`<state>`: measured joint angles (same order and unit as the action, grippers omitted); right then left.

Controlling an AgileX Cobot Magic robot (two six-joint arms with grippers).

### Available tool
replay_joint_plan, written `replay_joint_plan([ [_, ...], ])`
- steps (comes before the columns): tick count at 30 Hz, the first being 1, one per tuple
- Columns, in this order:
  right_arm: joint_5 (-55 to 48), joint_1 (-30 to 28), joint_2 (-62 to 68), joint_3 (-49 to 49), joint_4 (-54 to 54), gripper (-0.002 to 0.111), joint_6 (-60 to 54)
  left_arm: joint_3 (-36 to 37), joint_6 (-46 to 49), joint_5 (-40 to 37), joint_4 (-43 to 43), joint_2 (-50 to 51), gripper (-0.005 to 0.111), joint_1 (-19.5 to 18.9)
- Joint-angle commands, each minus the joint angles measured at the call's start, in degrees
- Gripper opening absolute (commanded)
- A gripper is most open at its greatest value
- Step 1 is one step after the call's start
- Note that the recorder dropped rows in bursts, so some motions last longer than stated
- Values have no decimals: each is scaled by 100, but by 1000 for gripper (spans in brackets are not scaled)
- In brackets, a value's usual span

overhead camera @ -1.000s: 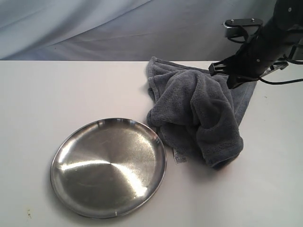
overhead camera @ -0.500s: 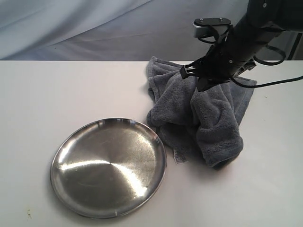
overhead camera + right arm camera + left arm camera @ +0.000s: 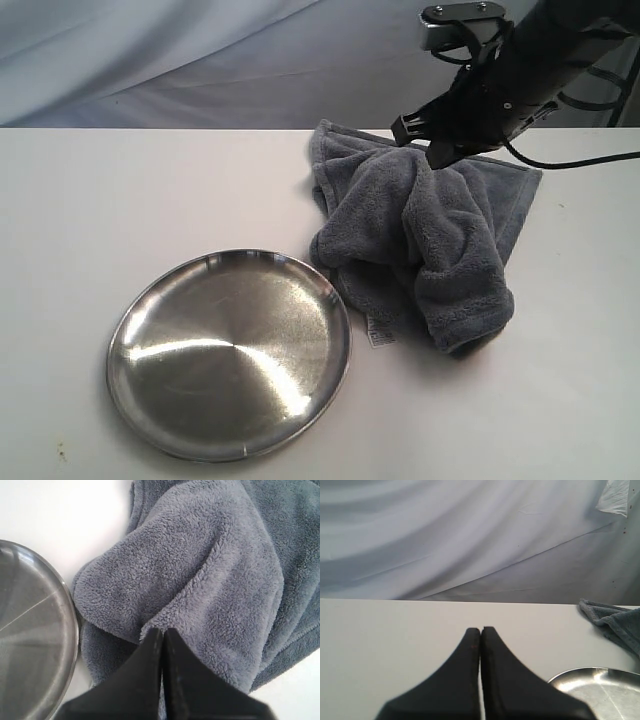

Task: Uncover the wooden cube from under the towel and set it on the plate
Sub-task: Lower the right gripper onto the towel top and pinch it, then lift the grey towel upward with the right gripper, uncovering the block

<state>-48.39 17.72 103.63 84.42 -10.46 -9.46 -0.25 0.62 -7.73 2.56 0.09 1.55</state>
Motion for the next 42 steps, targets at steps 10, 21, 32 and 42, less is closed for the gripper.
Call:
replay_joint_plan([
  [10, 433, 16, 18, 38, 198, 3, -85, 25, -12, 9, -4, -9, 1, 5],
  [21, 855, 16, 540, 38, 410, 67, -232, 25, -12, 9, -4, -9, 1, 5],
  [32, 1859, 40, 976, 38, 533, 75, -255, 25, -12, 9, -4, -9, 1, 5],
  [42, 1765, 53, 1362, 38, 533, 73, -255, 25, -12, 9, -4, -9, 1, 5],
])
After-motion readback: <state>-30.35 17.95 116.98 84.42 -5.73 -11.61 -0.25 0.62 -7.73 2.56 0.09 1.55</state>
